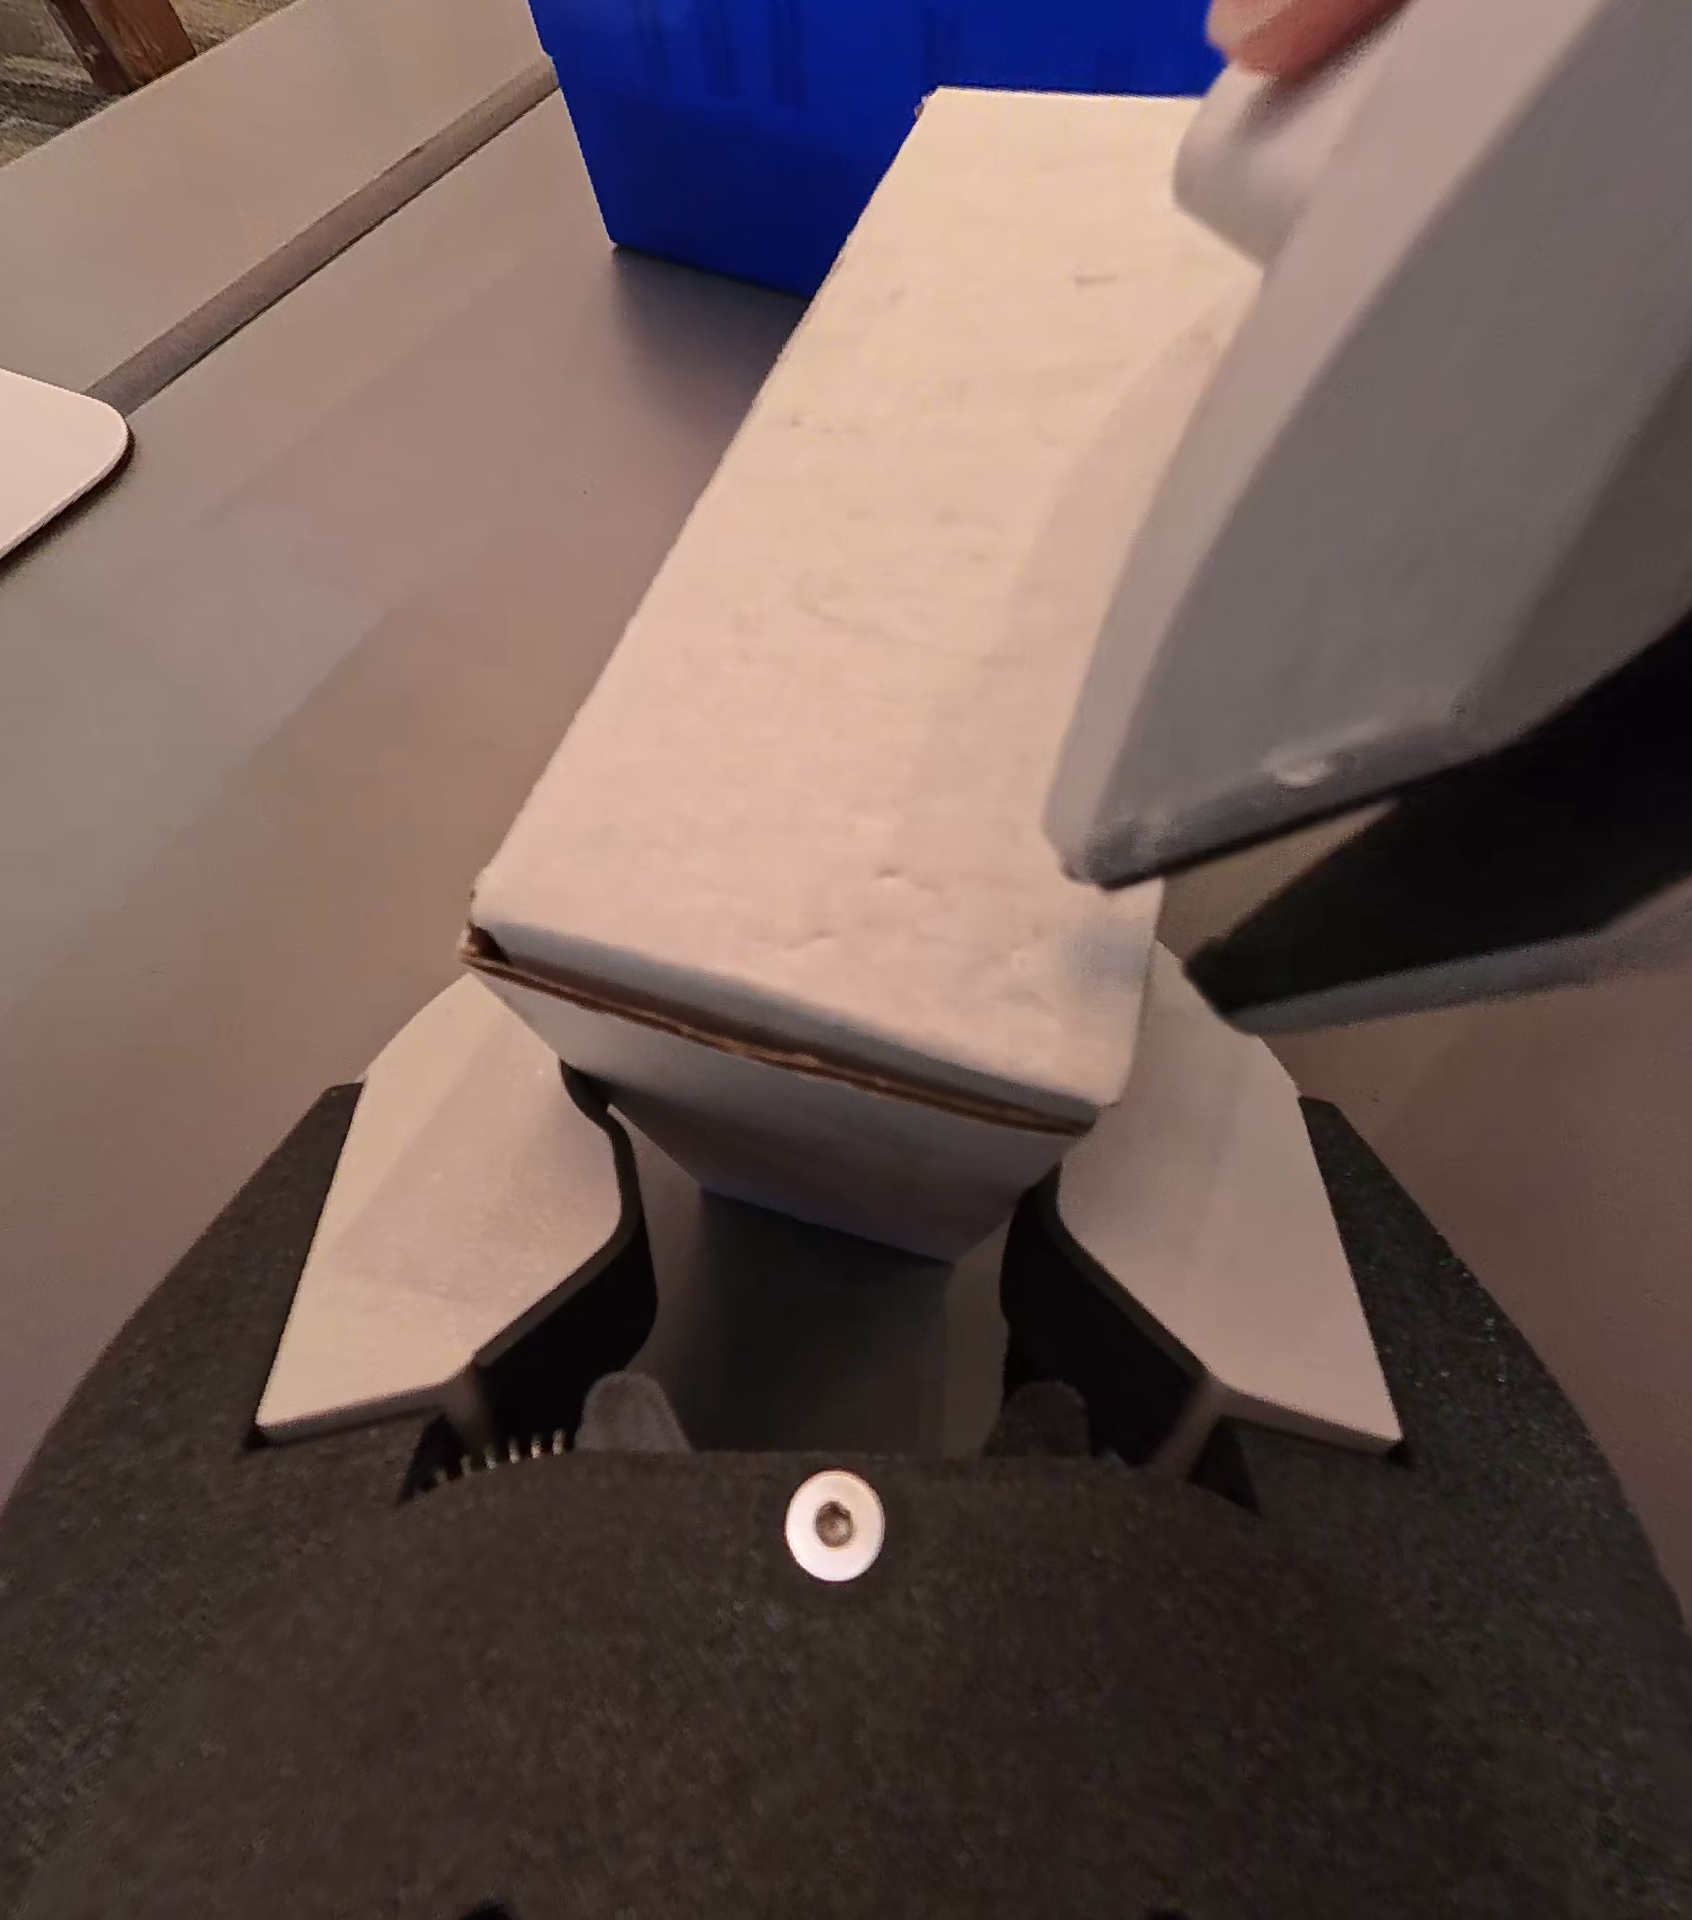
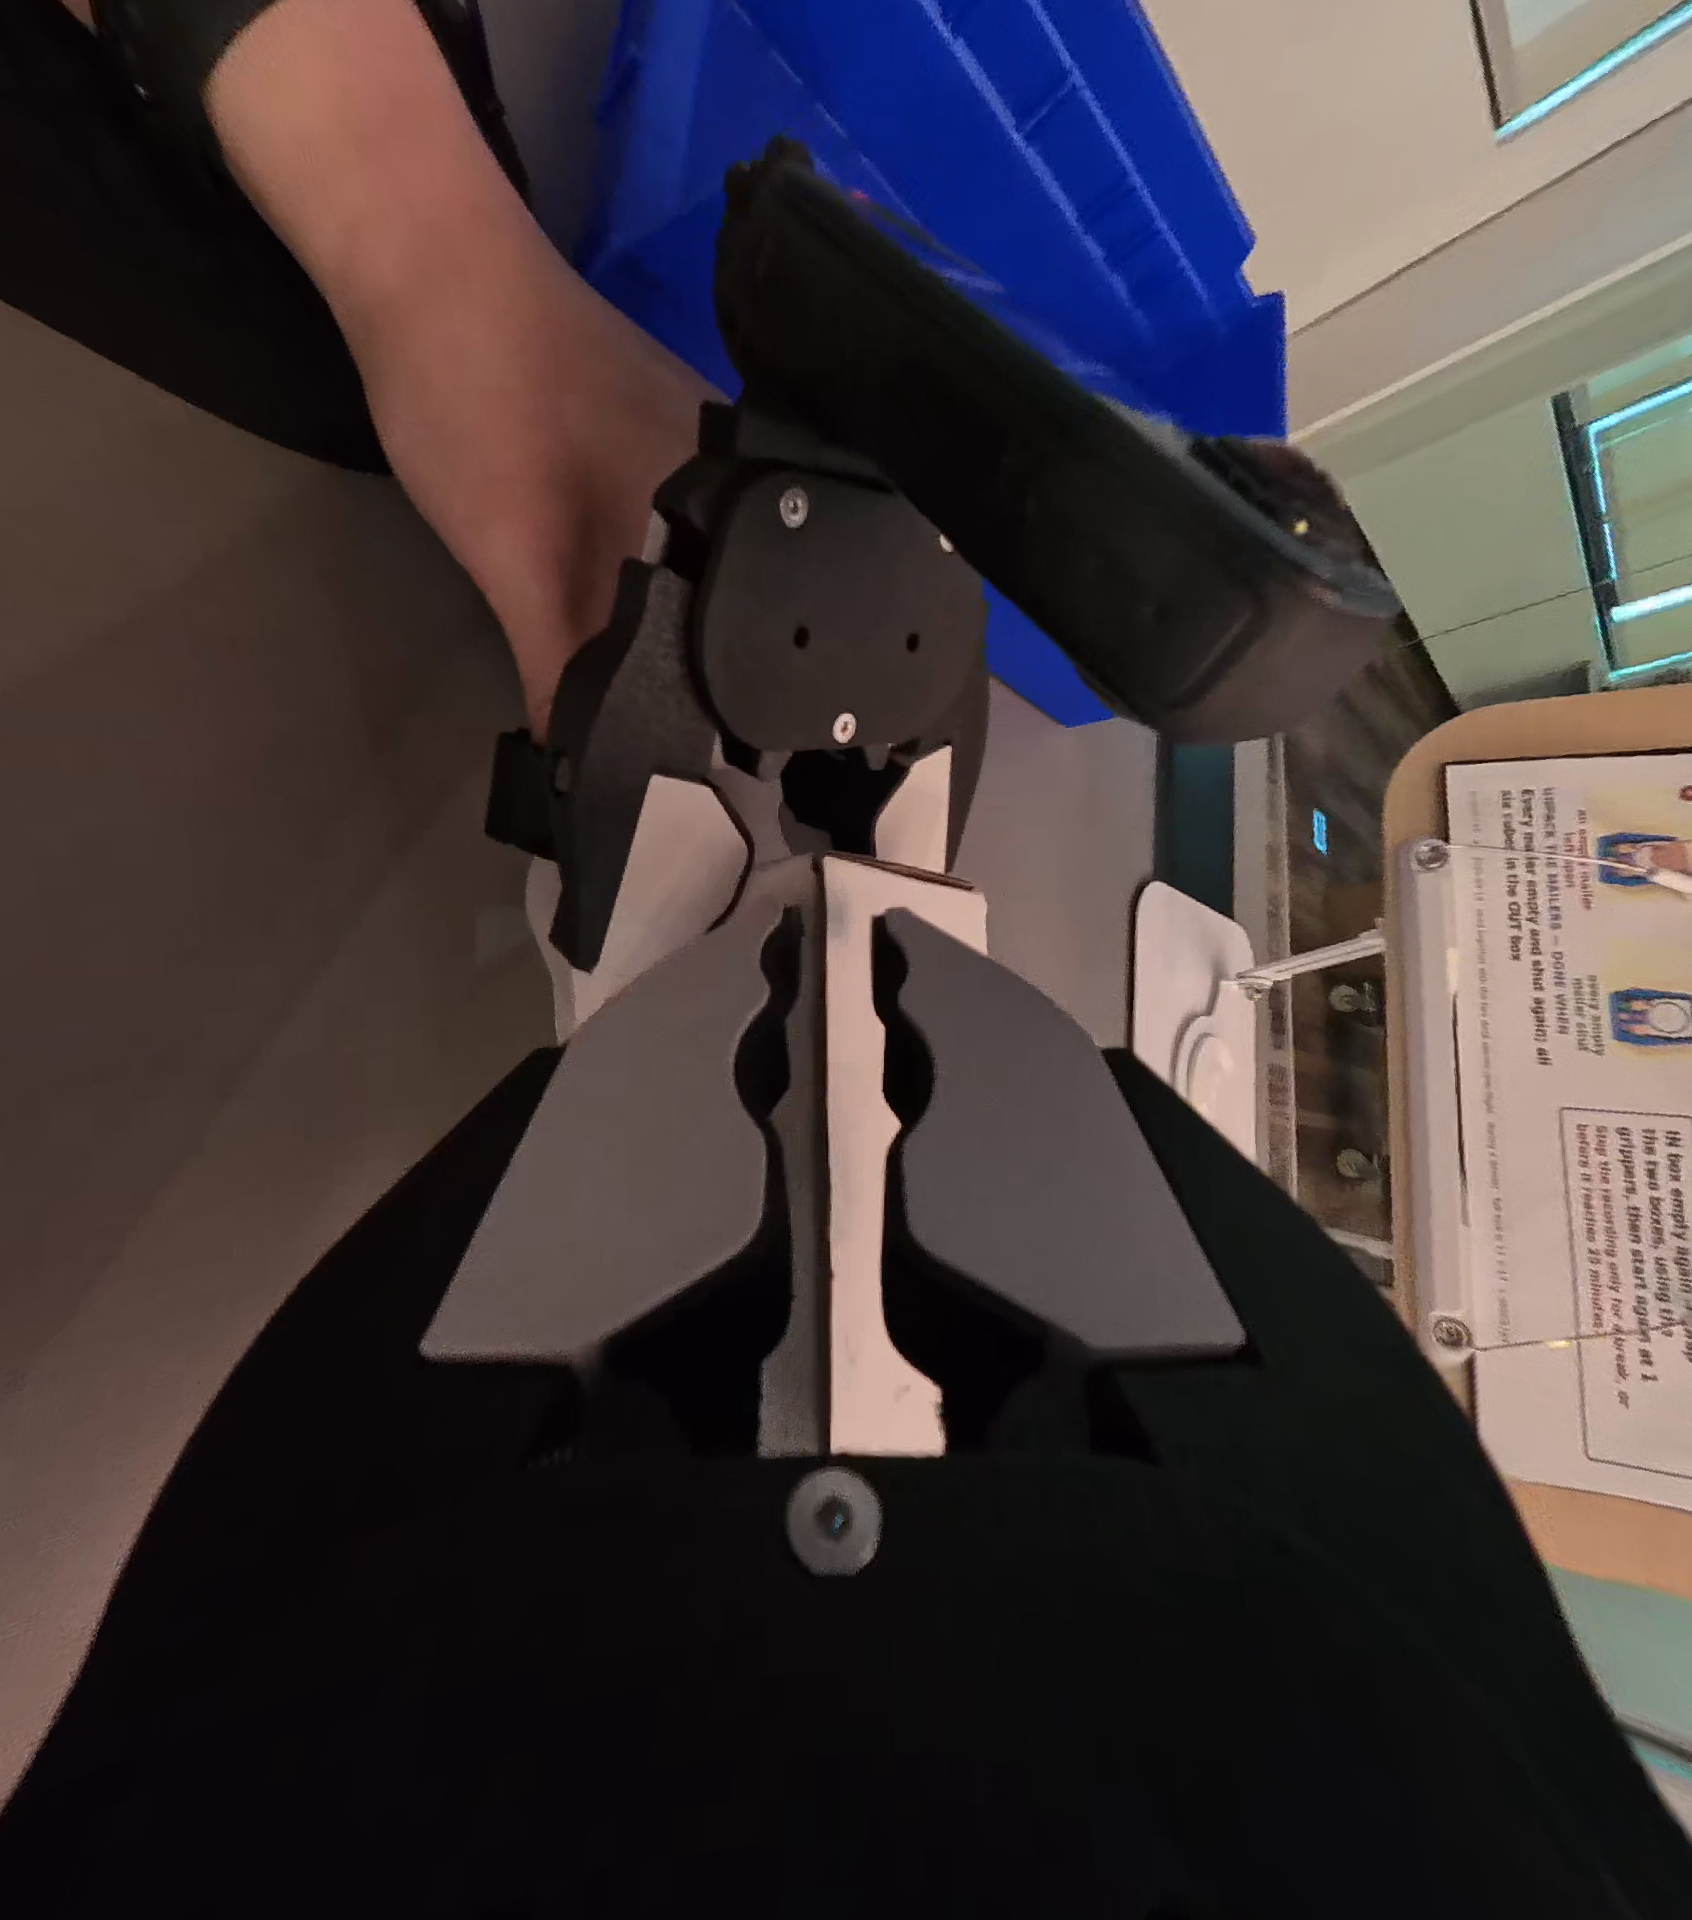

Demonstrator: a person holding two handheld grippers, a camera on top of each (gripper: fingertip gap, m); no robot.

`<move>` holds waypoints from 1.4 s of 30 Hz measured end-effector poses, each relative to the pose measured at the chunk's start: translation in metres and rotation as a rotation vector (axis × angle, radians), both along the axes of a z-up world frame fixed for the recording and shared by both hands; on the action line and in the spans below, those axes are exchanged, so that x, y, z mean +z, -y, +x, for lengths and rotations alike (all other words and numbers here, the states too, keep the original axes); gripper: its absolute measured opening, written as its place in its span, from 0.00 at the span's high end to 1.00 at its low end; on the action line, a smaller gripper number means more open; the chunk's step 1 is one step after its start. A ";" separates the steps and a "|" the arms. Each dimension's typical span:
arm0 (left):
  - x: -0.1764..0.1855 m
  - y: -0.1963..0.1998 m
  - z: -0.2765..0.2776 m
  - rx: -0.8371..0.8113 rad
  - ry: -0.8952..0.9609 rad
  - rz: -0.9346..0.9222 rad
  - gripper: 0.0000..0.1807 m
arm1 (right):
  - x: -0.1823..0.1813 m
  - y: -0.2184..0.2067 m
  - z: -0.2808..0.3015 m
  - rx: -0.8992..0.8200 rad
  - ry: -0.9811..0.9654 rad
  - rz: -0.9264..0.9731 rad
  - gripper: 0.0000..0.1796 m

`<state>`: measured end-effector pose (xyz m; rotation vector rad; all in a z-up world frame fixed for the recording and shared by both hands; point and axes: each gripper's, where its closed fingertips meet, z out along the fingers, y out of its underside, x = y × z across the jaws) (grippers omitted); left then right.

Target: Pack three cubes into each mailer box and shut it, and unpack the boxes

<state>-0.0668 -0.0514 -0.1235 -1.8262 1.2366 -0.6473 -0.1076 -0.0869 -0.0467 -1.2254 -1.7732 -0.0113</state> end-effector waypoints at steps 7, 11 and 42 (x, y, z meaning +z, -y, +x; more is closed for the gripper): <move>0.000 0.000 0.000 0.000 -0.007 0.006 0.54 | 0.003 -0.004 0.000 -0.014 0.001 0.035 0.93; -0.001 0.000 -0.001 -0.002 -0.015 0.006 0.54 | 0.004 -0.005 0.000 -0.010 0.005 0.066 0.93; -0.003 -0.003 -0.004 0.016 -0.041 0.010 0.54 | 0.009 -0.017 0.022 -0.093 0.100 0.114 0.98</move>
